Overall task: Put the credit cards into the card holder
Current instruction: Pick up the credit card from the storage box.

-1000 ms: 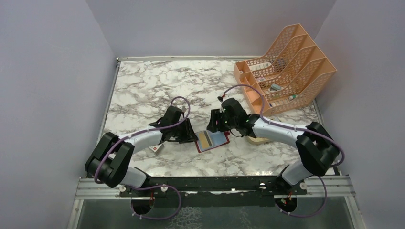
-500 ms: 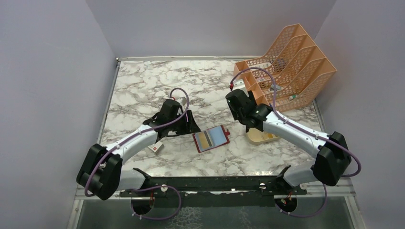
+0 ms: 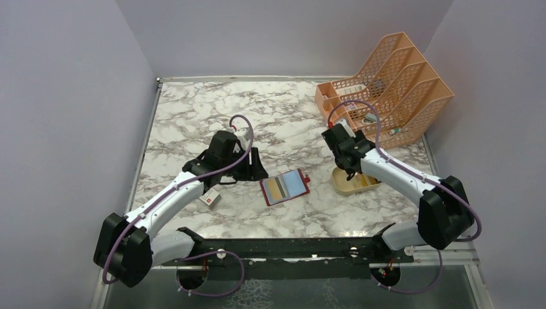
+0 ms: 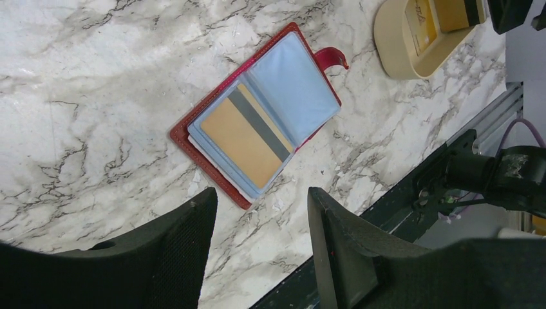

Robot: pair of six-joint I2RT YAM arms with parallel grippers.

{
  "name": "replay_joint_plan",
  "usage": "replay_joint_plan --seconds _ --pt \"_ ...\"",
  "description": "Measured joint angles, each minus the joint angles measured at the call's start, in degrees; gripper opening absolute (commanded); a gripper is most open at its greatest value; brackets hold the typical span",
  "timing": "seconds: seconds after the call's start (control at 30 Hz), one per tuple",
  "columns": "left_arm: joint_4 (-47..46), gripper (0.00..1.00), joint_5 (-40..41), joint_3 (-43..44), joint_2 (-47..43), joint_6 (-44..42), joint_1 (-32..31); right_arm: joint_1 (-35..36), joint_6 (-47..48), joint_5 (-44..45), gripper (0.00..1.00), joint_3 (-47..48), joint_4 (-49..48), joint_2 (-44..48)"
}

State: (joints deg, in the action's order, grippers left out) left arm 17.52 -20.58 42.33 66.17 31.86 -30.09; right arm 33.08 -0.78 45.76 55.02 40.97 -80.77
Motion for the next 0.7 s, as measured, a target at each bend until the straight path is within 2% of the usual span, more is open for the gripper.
replay_joint_plan --seconds 0.37,0.7 --pt "1.81 0.57 0.02 0.11 -1.42 -2.36 0.0 -3.21 5.42 2.64 0.56 -6.08 -0.98 -6.4" --pt "2.47 0.57 0.02 0.11 -1.42 -2.89 0.0 -4.57 9.44 5.46 0.52 -8.46 -6.01 -8.74"
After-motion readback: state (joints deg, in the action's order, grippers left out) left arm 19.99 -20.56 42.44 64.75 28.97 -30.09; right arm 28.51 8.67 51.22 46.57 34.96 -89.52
